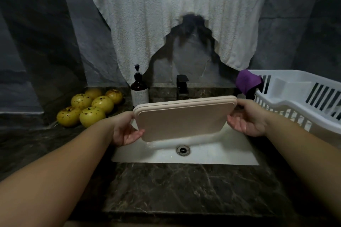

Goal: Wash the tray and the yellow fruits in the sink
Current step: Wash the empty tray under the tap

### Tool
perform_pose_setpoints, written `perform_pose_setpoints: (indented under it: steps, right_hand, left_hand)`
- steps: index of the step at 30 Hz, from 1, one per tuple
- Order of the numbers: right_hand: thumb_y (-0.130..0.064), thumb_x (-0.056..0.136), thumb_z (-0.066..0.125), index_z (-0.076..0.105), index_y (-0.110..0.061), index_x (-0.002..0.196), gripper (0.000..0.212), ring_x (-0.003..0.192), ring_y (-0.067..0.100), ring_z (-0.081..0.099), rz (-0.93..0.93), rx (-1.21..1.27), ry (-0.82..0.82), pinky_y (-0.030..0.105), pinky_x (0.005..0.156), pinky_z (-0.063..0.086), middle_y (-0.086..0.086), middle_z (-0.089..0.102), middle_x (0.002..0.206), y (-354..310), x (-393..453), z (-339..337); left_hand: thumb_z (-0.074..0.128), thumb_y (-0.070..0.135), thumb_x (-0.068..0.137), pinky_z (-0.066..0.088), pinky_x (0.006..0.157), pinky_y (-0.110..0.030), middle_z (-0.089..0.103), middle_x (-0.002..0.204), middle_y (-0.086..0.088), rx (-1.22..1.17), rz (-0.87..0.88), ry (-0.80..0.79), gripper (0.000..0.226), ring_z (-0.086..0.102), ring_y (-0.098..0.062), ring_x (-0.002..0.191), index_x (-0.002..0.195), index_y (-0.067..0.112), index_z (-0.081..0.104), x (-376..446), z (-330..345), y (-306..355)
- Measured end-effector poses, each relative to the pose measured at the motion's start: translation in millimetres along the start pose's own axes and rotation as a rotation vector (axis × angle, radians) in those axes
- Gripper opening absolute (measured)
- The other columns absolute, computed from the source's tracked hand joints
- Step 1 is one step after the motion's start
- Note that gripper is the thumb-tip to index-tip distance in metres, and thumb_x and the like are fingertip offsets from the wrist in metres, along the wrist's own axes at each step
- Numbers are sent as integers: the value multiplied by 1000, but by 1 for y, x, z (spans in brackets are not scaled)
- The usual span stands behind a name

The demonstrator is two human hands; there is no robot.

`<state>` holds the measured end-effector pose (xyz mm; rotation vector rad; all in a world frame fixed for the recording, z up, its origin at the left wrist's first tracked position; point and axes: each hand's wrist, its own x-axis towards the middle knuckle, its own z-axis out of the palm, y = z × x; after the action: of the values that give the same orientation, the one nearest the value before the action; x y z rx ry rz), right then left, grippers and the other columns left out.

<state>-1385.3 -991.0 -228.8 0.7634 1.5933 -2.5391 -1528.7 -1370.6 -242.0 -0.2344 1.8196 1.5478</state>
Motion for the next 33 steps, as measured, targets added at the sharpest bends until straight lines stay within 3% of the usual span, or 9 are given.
perform_pose_setpoints:
  steps: [2, 6, 13, 16, 20, 23, 26, 29, 33]
  right_hand:
    - [-42, 93, 61, 65, -8, 101, 35, 64, 15, 66, -134, 82, 71, 25, 61, 60, 9, 66, 81, 2, 2, 14]
    - [-55, 95, 53, 65, -13, 98, 43, 53, 14, 64, -83, -131, 165, 24, 42, 54, 9, 70, 70, 11, -6, 28]
    - [-65, 94, 49, 68, -10, 102, 59, 39, 11, 58, -7, -235, 128, 17, 34, 44, 7, 64, 58, 9, -18, 30]
    - [-56, 99, 43, 70, -10, 107, 53, 44, 10, 58, -114, -65, 75, 16, 35, 43, 4, 61, 65, 3, -22, 30]
    - [-19, 94, 38, 60, -4, 109, 31, 66, 19, 67, -259, 204, 21, 24, 54, 56, 13, 66, 91, -6, -29, 25]
    - [-17, 93, 55, 61, -5, 96, 14, 66, 22, 74, -267, 98, -9, 28, 55, 60, 13, 70, 87, -6, -31, 20]
    - [-52, 79, 74, 64, -15, 103, 46, 66, 17, 71, -325, -170, 38, 30, 58, 61, 6, 72, 74, 1, -28, 20]
    - [-68, 88, 62, 60, -18, 104, 52, 56, 18, 66, -354, -423, 161, 30, 57, 56, 9, 70, 68, 9, -22, 26]
    - [-74, 90, 51, 61, -16, 102, 60, 55, 21, 67, -436, -567, 327, 29, 52, 53, 12, 73, 69, 15, -18, 30]
  left_hand:
    - [55, 39, 101, 55, 38, -26, 70, 66, -11, -76, 37, -1, 44, 68, -16, 46, 111, -3, 63, -3, 3, 5]
    - [52, 21, 102, 53, 42, -23, 62, 48, -2, -125, 209, 123, 19, 62, -11, 41, 88, 8, 55, -6, 7, 7]
    - [47, 39, 107, 53, 39, -22, 61, 52, -2, -256, 171, 32, 36, 62, -10, 41, 94, 8, 59, -14, 0, 16]
    - [51, 49, 98, 50, 40, -17, 59, 56, 1, -262, 261, -33, 37, 60, -7, 43, 87, 15, 60, -22, 1, 20]
    - [64, 52, 86, 61, 60, -26, 68, 79, -13, -402, 425, -270, 50, 69, -20, 65, 107, 7, 61, -30, -3, 23]
    - [69, 50, 78, 64, 67, -29, 70, 85, -13, -399, 473, -316, 50, 72, -22, 70, 101, 6, 65, -31, -3, 18]
    - [73, 64, 74, 62, 59, -25, 69, 75, -6, -213, 492, -125, 54, 68, -14, 61, 91, 15, 58, -28, 6, 14]
    - [68, 75, 80, 55, 51, -25, 64, 60, -1, -81, 490, 88, 67, 62, -14, 52, 103, 13, 60, -20, 17, 12]
    - [56, 88, 78, 46, 61, -27, 66, 59, 0, 22, 469, 221, 76, 62, -18, 65, 111, 21, 67, -16, 19, 11]
